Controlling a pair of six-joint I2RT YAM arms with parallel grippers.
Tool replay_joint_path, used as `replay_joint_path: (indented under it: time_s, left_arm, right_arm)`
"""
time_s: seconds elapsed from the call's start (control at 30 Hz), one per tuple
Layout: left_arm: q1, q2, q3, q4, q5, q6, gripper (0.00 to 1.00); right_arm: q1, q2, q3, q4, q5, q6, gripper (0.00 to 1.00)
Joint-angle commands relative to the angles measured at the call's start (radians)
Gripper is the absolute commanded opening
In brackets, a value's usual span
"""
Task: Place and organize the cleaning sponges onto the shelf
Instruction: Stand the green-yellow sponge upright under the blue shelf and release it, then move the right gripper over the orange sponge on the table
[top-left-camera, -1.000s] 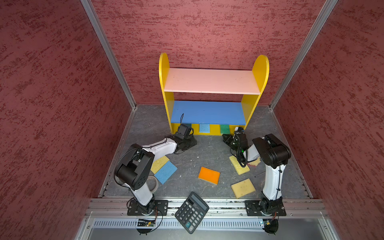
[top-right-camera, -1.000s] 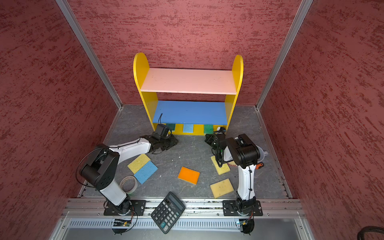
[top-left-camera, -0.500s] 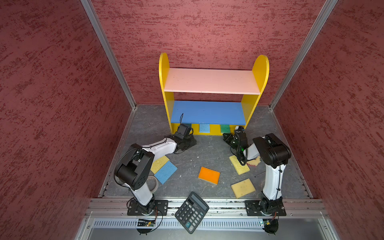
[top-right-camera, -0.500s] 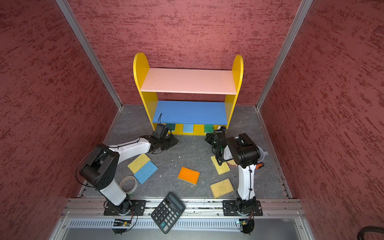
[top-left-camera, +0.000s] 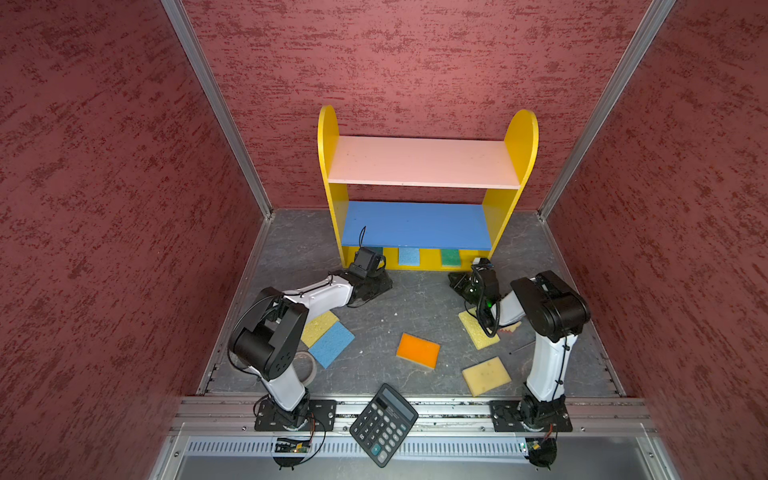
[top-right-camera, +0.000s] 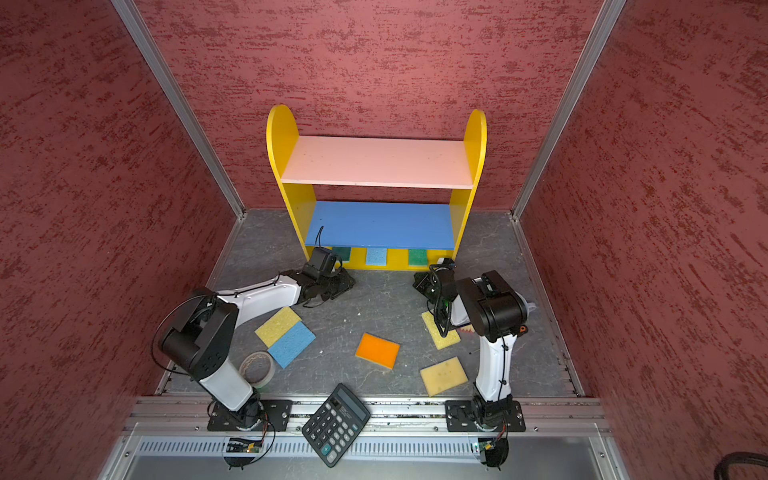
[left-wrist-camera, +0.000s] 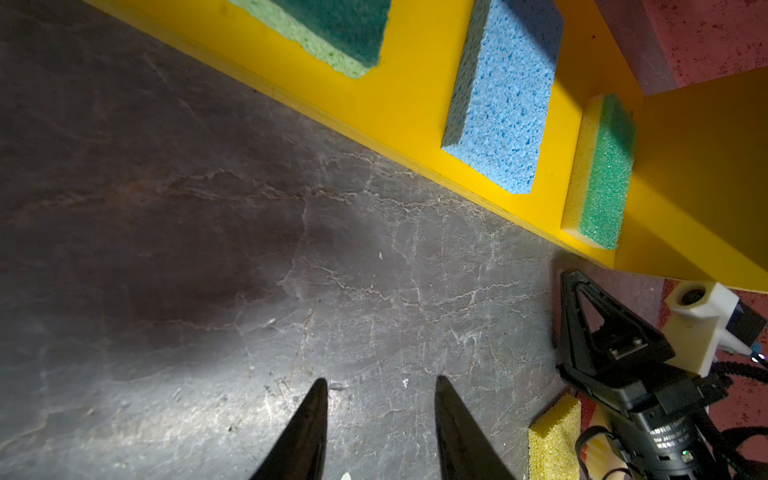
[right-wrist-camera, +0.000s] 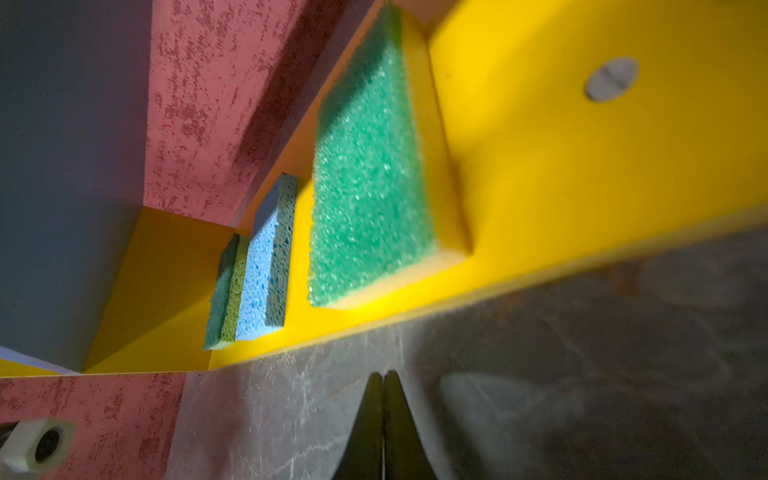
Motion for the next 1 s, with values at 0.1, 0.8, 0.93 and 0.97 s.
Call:
replay_joint_path:
  time_s: [0.1,0.8,0.93,0.97]
  left_arm:
    - [0.026,-0.093,-0.02,-0.041,-0.027,0.043,0.43]
    - [0.169,-0.267,-0.08,-0.062,-0.037,0.072,0.53]
    - [0.171,-0.263,-0.081,-0.058,-0.039,0.076,0.54]
    - [0.173,-0.259,-0.081,-0.056,-0.039,0.075,0.54]
  right_arm:
    - [-0.007,-0.178,-0.062,-0.182,-0.087,-0.04,0.09]
    - [0.093,-0.637,-0.001,-1.131,0.258,-0.247,0.44]
    - [0.1,-0.61,0.003,-1.106,0.177,-0.286,0.37]
    - [0.108,-0.606,0.003,-1.092,0.158,-0.3,0.37]
